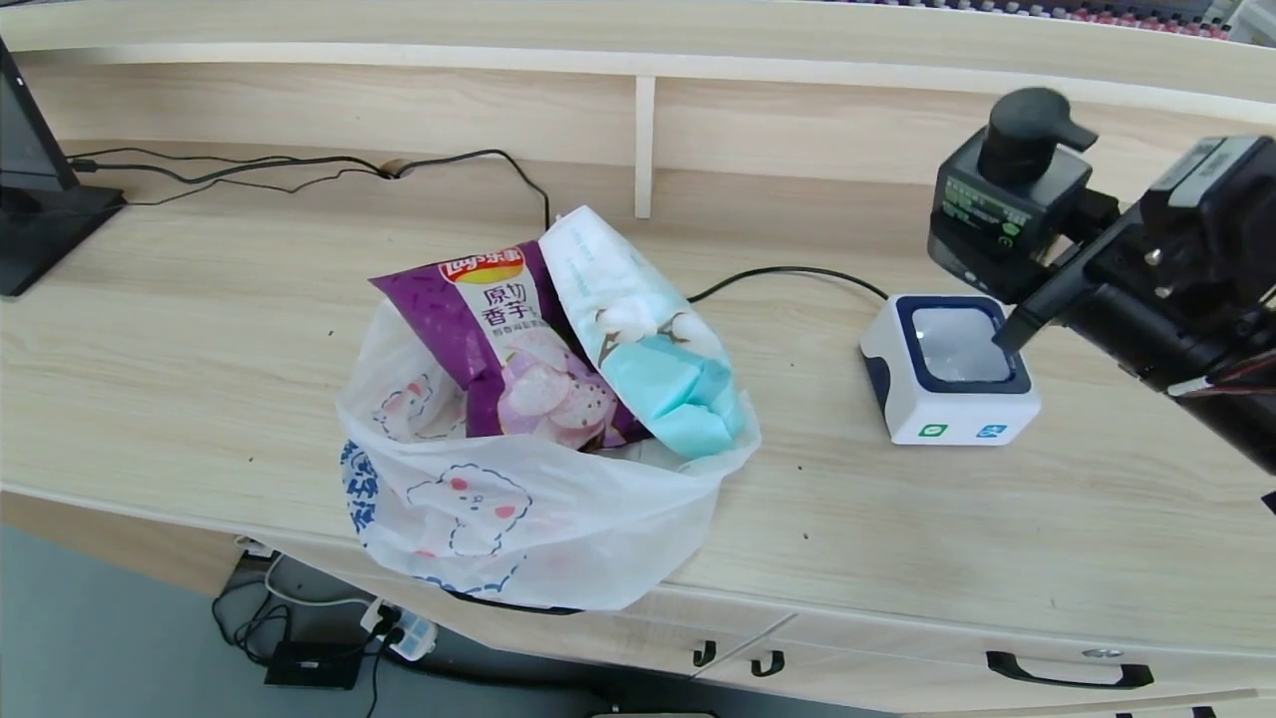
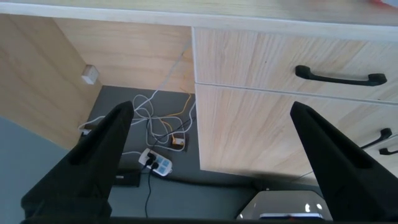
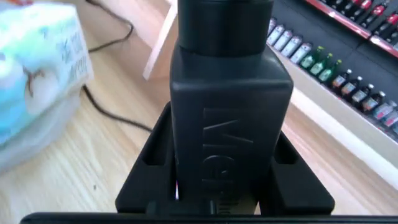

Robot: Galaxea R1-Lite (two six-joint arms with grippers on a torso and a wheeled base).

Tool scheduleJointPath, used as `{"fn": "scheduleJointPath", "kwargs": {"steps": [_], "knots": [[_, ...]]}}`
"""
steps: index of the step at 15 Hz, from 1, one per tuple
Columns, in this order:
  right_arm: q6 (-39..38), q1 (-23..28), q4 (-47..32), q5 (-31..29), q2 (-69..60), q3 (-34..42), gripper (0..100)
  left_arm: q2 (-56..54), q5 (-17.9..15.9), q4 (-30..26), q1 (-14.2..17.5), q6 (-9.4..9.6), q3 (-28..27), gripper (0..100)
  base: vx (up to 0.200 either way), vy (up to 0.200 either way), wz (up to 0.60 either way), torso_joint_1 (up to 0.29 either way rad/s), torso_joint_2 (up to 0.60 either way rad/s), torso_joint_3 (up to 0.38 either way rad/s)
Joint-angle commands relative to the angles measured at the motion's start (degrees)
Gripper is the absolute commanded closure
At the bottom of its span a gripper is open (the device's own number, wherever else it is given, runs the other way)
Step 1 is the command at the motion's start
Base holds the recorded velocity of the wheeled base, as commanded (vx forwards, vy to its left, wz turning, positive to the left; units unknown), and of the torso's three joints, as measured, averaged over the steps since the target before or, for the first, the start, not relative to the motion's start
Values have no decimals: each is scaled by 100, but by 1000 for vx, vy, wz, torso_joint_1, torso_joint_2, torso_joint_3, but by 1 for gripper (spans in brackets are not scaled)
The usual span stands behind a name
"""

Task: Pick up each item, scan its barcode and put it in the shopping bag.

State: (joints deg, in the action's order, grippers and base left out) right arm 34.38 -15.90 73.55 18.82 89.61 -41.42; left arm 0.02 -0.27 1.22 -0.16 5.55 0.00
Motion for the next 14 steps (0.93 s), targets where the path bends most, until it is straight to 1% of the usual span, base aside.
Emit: {"fn": "scheduleJointPath", "kwargs": {"steps": [1,2,4,5,6,7,9,10,11,12,14], "knots": [[-423,-696,-130,-494,-190,-656,100,6,0,1,-2,-1,0,0,0,0,600,76,-139,-76],[-485,-819,-569,-511,-348,-1061,100,6,0,1,-2,-1,0,0,0,0,600,61,-144,-41],[-511,-898,-1229,-511,-735,-929,100,6,0,1,-2,-1,0,0,0,0,600,83,-132,-68],[-529,-915,-1334,-511,-796,-867,100,-2,0,1,-2,-1,0,0,0,0,600,71,-119,-61],[-783,-1012,-1510,-555,-937,-613,100,-2,0,1,-2,-10,0,0,0,0,600,76,-134,-66],[-1153,-1091,-1510,-661,-963,-472,100,-2,0,1,-2,-10,0,0,0,0,0,61,-144,-56],[-2348,-1355,-1519,-1170,-919,-314,100,-2,0,1,-2,-10,0,0,0,0,0,49,-110,-46],[-2691,-1460,-1510,-1276,-902,-279,100,-2,0,1,-2,-10,0,0,0,0,0,0,0,0],[-3394,-1671,-1510,-1337,-805,-226,100,-2,0,1,-2,-10,0,0,0,0,0,0,0,0],[-3983,-1741,-1492,-1337,-629,-147,100,6,0,1,-2,-1,0,0,0,0,0,0,0,0],[-4387,-1777,-1413,-1329,-322,-182,100,6,0,1,-2,-1,0,0,0,0,0,0,0,0]]}}
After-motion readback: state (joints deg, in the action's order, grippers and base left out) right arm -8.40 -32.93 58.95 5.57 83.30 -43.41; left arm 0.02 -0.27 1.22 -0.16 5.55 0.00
